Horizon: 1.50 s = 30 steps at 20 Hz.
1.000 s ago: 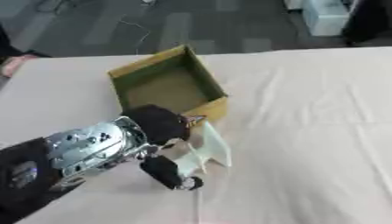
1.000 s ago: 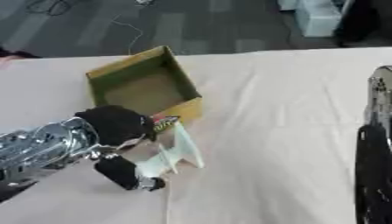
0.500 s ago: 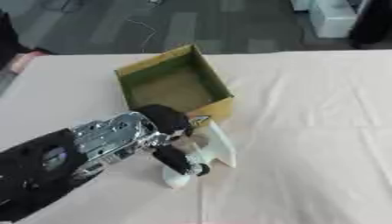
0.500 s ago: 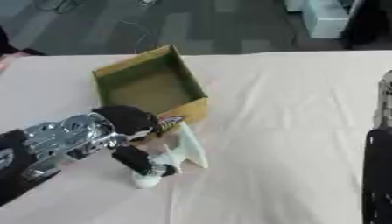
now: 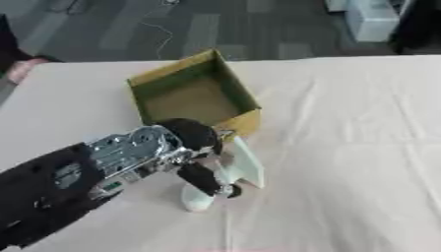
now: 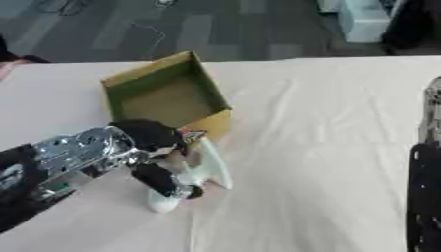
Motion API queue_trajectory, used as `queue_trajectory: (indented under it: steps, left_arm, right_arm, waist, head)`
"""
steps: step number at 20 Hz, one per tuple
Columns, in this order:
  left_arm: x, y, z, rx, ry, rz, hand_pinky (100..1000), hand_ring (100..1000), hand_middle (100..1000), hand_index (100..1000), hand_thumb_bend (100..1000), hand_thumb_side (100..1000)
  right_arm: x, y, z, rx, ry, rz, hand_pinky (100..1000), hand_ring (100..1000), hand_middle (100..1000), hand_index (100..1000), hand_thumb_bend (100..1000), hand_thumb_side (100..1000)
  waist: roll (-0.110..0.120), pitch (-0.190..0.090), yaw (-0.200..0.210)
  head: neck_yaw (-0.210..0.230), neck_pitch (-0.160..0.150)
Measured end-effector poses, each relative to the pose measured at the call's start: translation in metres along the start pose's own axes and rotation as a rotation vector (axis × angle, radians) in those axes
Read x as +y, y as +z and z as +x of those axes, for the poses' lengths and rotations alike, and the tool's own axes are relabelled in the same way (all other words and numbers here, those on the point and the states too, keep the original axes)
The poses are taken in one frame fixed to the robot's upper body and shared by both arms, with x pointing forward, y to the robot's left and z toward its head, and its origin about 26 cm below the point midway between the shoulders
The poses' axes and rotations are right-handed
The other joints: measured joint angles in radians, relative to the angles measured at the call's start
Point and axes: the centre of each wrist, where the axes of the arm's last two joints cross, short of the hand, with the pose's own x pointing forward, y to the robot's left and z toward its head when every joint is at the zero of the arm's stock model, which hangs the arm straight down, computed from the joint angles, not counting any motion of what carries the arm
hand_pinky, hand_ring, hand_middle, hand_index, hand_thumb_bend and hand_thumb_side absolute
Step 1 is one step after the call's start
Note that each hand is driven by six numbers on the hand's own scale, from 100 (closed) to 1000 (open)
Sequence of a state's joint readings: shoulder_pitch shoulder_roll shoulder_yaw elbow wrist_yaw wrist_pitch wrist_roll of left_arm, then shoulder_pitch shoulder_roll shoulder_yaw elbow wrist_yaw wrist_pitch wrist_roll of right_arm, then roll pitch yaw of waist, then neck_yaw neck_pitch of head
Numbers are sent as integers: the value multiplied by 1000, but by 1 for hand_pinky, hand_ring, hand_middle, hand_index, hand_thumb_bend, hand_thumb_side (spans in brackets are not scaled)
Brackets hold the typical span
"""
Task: Pick up objects on the table and place them in the box.
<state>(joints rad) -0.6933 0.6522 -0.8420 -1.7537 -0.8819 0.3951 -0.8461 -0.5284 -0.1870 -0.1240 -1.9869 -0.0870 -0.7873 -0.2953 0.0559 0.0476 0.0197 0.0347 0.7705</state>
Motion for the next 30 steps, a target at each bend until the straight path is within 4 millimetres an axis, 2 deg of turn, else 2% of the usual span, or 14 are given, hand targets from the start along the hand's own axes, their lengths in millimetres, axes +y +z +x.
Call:
queue_trajectory:
  steps: [6, 13, 19, 23, 24, 25, 26, 27, 28, 29, 30]
  left_arm:
    - [-5, -19, 4, 6, -23, -56, 569, 814, 861, 895, 527, 988]
    - [-10, -30, 2, 30, -39, -96, 564, 817, 863, 899, 547, 951]
    - [-16, -38, -2, 45, -42, -128, 555, 798, 856, 902, 614, 832]
    - [-20, -43, -3, 52, -53, -139, 542, 777, 841, 895, 631, 777]
    - [-20, -43, -3, 50, -57, -139, 522, 749, 818, 882, 619, 747]
    - [-20, -44, -2, 50, -60, -139, 508, 730, 800, 874, 602, 730]
    - [-20, -44, -2, 47, -64, -138, 451, 635, 729, 834, 494, 664]
    - [-19, -44, -2, 46, -69, -137, 470, 666, 751, 849, 530, 684]
    - [-19, -44, -2, 46, -74, -135, 342, 515, 596, 740, 263, 543]
    - [-19, -44, -2, 47, -79, -134, 291, 472, 547, 697, 156, 496]
    - [-19, -44, -2, 50, -83, -130, 198, 398, 470, 628, 100, 432]
  right_arm:
    - [1, 0, 0, -1, -2, 0, 681, 578, 582, 713, 100, 919]
    - [4, -1, -1, -9, -8, -6, 681, 578, 582, 713, 100, 919]
    - [4, -1, -1, -8, -7, -7, 681, 578, 582, 712, 100, 919]
    - [4, -1, -1, -8, -5, -7, 681, 578, 582, 713, 100, 919]
    - [4, -1, -1, -8, -5, -7, 681, 578, 582, 713, 100, 919]
    - [4, -1, -1, -9, -5, -7, 681, 578, 582, 713, 100, 919]
    - [4, -1, -1, -9, -4, -7, 681, 578, 582, 713, 100, 919]
    - [4, -1, -1, -9, -4, -7, 681, 578, 582, 713, 100, 919]
    - [4, -1, -1, -10, -3, -6, 681, 578, 582, 713, 100, 919]
    - [4, -1, -1, -10, -3, -6, 681, 578, 582, 713, 100, 919]
    - [4, -1, -1, -10, -2, -6, 680, 578, 581, 713, 100, 919]
  waist:
    - [0, 6, -6]
    - [0, 6, -7]
    - [0, 6, -7]
    - [0, 6, -7]
    - [0, 6, -7]
    - [0, 6, -7]
    - [0, 6, -7]
    - [0, 6, -7]
    - [0, 6, -7]
    - [0, 6, -7]
    - [0, 6, -7]
  head:
    - [-1, 0]
    - [-9, 0]
    - [-18, 0]
    - [-18, 0]
    - [-18, 0]
    - [-18, 0]
    - [-18, 0]
    - [-18, 0]
    - [-18, 0]
    - [-18, 0]
    - [-18, 0]
